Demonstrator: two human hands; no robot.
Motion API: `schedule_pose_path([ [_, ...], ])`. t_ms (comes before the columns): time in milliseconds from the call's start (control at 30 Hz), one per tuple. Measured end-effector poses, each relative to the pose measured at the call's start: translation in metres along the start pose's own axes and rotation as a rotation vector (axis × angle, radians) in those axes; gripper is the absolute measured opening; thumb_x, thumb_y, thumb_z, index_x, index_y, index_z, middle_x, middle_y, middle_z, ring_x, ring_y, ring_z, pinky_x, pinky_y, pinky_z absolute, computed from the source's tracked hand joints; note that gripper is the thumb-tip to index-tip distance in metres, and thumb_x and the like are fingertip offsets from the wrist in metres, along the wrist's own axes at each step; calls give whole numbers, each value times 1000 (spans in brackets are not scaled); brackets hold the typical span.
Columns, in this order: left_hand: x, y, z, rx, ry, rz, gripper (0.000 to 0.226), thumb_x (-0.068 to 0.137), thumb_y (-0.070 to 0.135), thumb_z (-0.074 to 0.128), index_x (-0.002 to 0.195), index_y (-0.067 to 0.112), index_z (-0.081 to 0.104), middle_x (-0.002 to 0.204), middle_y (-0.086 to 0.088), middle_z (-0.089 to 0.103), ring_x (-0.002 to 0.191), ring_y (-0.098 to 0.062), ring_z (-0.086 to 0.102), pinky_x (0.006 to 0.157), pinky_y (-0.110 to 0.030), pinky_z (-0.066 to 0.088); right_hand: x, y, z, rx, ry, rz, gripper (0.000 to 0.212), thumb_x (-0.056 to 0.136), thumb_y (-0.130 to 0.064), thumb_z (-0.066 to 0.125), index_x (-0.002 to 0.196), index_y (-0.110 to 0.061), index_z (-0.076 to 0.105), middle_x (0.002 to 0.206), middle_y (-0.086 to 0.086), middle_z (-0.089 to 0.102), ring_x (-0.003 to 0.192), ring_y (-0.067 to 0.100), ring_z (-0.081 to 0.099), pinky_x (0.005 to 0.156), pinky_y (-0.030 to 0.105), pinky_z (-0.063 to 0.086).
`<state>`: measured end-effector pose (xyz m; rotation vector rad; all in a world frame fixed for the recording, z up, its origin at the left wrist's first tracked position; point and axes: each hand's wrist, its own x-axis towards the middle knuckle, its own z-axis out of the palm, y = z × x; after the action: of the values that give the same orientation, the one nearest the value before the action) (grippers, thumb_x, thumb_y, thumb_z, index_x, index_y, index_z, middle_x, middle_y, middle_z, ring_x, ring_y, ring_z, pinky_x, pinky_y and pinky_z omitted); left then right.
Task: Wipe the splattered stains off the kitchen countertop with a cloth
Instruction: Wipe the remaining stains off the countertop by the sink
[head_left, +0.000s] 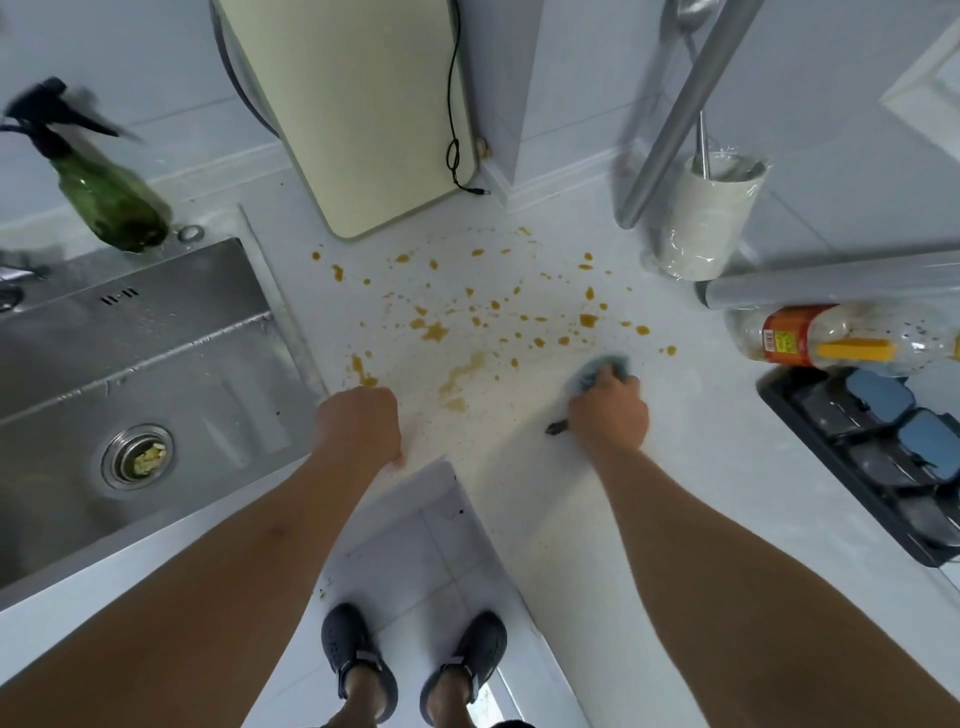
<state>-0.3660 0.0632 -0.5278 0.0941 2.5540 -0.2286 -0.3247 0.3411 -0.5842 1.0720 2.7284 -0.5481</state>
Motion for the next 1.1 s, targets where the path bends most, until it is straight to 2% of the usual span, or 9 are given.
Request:
schedule_pose_path([
  [167, 2, -3, 2, -22, -2, 5, 35, 70, 39, 93, 67, 19, 64, 66, 4, 66, 58, -13, 62, 58, -28, 49, -57, -49, 33, -118, -157, -356, 70, 88, -22, 51, 155, -27, 32, 134, 7, 46, 103, 29, 57, 80, 36, 53],
  [267, 2, -3, 4, -28, 16, 2, 36, 69, 39, 93, 66, 19, 63, 63, 4, 65, 55, -13, 60, 53, -26, 44, -53, -29, 15, -198, -216, -456, 59, 90, -21, 48, 148, -31, 44, 120, 5, 48, 89, 28, 55, 73, 35, 48],
  [333, 2, -3, 5, -37, 24, 2, 36, 70, 36, 92, 65, 19, 61, 62, 4, 65, 54, -13, 59, 49, -25, 41, -32, -1, -7, -156, -151, -326, 51, 89, -21, 46, 140, -30, 51, 108, 2, 45, 77, 25, 50, 69, 34, 46],
  [433, 4, -3, 8, -50, 27, -2, 27, 70, 24, 88, 65, 17, 62, 60, 3, 64, 52, -14, 60, 43, -24, 37, 5, 41, -46, -24, 26, -24, 50, 82, -21, 42, 131, -25, 55, 102, 4, 42, 75, 28, 50, 70, 35, 44],
  [533, 5, -3, 11, -55, 24, 1, 23, 70, 18, 85, 64, 17, 63, 58, 3, 63, 51, -15, 60, 42, -24, 36, 25, 61, -59, -74, 14, 88, 55, 86, -20, 42, 140, -25, 48, 110, 9, 45, 83, 35, 54, 73, 38, 44],
  [633, 8, -3, 14, -50, 42, 8, 24, 72, 19, 85, 62, 18, 63, 55, 4, 62, 49, -14, 59, 42, -23, 34, 11, 36, -34, -92, -48, 33, 56, 93, -21, 44, 149, -22, 40, 126, 15, 51, 107, 40, 58, 87, 41, 46],
  [800, 11, -8, 19, -60, 46, 12, 29, 70, 26, 89, 61, 19, 63, 54, 5, 62, 49, -13, 60, 44, -22, 38, -58, -54, 30, -164, -74, -291, 68, 91, -19, 49, 155, -24, 26, 129, 8, 50, 90, 31, 63, 63, 35, 50],
  [933, 12, -9, 18, -70, 58, 27, 37, 66, 38, 95, 60, 21, 62, 54, 5, 62, 48, -12, 59, 43, -21, 36, -81, -53, 32, -305, -127, -460, 66, 89, -24, 53, 152, -28, 32, 119, 6, 47, 91, 28, 57, 59, 34, 41],
  [1100, 8, -11, 18, -59, 83, 45, 37, 65, 37, 93, 63, 20, 60, 54, 5, 61, 47, -12, 56, 42, -20, 32, -29, 39, -24, -310, 6, -128, 41, 93, -26, 44, 134, -32, 43, 102, 7, 45, 85, 34, 55, 67, 37, 43],
])
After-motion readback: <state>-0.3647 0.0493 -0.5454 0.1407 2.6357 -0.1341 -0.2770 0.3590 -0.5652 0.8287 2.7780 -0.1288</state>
